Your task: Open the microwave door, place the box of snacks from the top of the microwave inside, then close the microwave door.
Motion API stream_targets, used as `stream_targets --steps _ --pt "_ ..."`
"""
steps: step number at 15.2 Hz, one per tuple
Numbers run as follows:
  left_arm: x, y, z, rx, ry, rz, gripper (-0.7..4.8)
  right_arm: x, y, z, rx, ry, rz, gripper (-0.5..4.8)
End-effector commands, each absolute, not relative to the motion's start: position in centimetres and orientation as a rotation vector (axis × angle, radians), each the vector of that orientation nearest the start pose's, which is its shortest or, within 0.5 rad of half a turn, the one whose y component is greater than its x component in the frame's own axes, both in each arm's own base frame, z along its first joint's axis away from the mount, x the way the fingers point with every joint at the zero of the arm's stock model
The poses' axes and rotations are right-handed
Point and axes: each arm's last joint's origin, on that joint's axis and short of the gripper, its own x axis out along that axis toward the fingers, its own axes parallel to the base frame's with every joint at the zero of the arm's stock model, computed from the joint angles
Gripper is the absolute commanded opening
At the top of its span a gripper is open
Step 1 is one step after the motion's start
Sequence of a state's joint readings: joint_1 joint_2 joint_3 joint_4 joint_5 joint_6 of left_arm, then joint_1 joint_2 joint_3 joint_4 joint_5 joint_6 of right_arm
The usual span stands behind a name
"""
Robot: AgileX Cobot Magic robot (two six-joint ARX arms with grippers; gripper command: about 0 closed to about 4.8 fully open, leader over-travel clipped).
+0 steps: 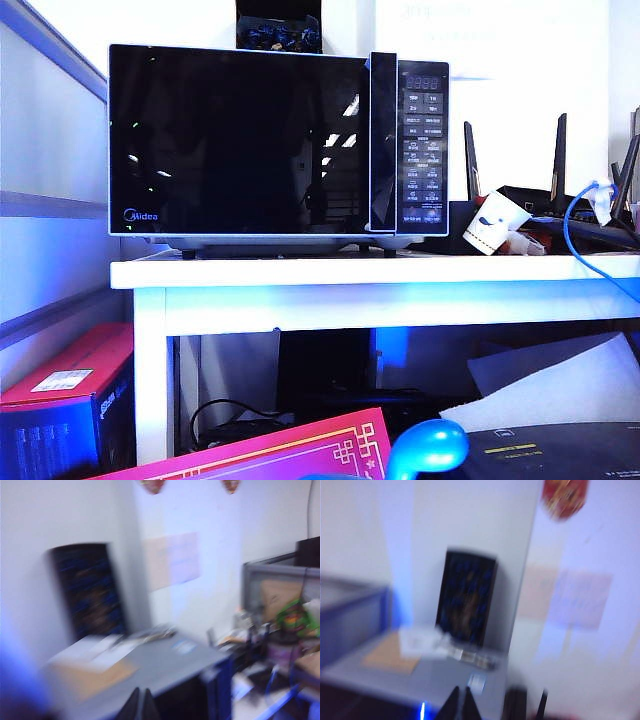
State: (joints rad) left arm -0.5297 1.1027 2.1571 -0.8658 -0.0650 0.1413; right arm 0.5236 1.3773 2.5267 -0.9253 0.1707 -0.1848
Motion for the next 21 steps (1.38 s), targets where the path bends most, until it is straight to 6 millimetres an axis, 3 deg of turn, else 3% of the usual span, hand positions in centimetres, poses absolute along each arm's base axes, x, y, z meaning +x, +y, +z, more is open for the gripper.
stream_targets --steps 1,4,6,8,9,11,12,13,17,21 --pt "-3.8 2.6 57.0 0.097 -0.161 -0.399 -0.06 9.5 5.0 61.4 -0.116 -0.067 0.378 -0.05" --pt "-10.2 6.6 52.5 0.077 -0.064 -0.323 -0.06 9.2 4.9 59.9 -0.131 -0.010 0.403 -0.05" --pt "-12.6 8.0 49.3 0.030 -0.062 -0.319 -0.06 8.6 4.7 58.1 -0.123 -0.031 0.438 -0.05" --pt "-12.8 7.8 44.7 0.004 -0.007 -0.276 -0.06 8.4 4.6 53.8 -0.108 -0.077 0.438 -0.05" --pt "-11.6 7.0 41.9 -0.004 0.001 -0.276 -0.06 8.3 4.5 50.2 -0.097 -0.096 0.445 -0.05" --pt "-8.9 5.2 38.3 -0.060 -0.053 -0.334 -0.06 7.9 4.4 45.1 -0.038 -0.117 0.452 -0.05" --pt "-6.8 4.0 36.7 -0.072 -0.089 -0.353 -0.06 7.8 4.3 42.4 -0.013 -0.119 0.453 -0.05" --pt "-2.9 1.9 34.1 -0.077 -0.114 -0.356 -0.06 7.5 4.1 38.3 -0.013 -0.109 0.451 -0.05" --pt "5.6 -3.1 26.9 -0.086 -0.092 -0.543 -0.06 7.1 3.9 29.9 0.006 -0.025 0.452 -0.05" --pt "8.1 -4.3 20.5 -0.019 0.058 -0.477 -0.05 7.8 4.2 21.6 0.042 0.129 0.442 -0.05"
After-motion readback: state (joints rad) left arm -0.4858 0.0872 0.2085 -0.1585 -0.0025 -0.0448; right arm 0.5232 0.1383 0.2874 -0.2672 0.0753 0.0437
